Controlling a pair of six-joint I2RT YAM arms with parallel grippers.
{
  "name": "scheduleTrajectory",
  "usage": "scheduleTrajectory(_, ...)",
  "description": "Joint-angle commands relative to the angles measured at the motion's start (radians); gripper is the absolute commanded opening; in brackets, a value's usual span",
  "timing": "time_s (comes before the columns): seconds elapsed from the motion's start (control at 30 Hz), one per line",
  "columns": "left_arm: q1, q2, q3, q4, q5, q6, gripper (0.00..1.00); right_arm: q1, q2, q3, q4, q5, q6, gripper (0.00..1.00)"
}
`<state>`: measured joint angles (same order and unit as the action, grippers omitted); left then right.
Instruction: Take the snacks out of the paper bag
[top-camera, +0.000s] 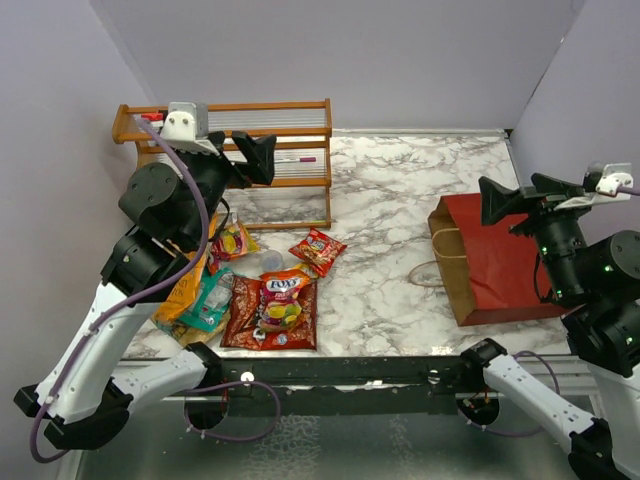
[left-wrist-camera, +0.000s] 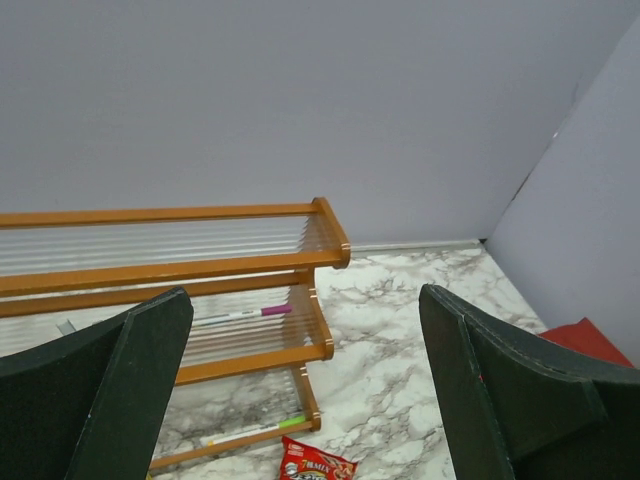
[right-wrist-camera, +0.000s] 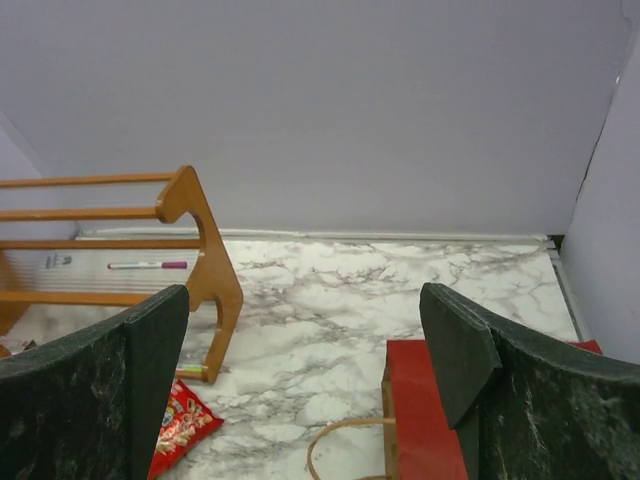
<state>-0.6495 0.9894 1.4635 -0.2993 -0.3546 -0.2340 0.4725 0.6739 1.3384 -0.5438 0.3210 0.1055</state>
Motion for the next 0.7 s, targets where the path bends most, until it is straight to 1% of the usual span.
scheduleTrajectory(0.0, 0.004, -0.022, -0.034, -0.061, 0.137, -0.052, 0.99, 0.006, -0.029, -0.074, -0.004, -0.067, -0.055, 0.99)
scheduleTrajectory(0.13, 0.004, -0.056, -0.104, -0.071, 0.191, -0.099, 0.99, 0.006, 0.023, -0.102, -0.150, -0.085, -0.005, 1.00)
scheduleTrajectory(0.23, 0.003, -0.088, -0.176, -0.069, 0.200, -0.118, 0.99, 0.006, 0.066, -0.155, -0.229, -0.126, 0.002, 0.98)
scheduleTrajectory(0.4, 0.004, -0.135, -0.221, -0.092, 0.204, -0.116, 0.99, 0.006, 0.194, -0.180, -0.378, -0.154, 0.017, 0.94)
scheduleTrajectory(0.53, 0.003, -0.173, -0.252, -0.097, 0.200, -0.113, 0.99, 0.006, 0.283, -0.156, -0.414, -0.188, 0.041, 0.91)
scheduleTrajectory(0.67, 0.004, -0.196, -0.272, -0.111, 0.206, -0.115, 0.99, 0.006, 0.378, -0.137, -0.483, -0.158, 0.143, 0.91)
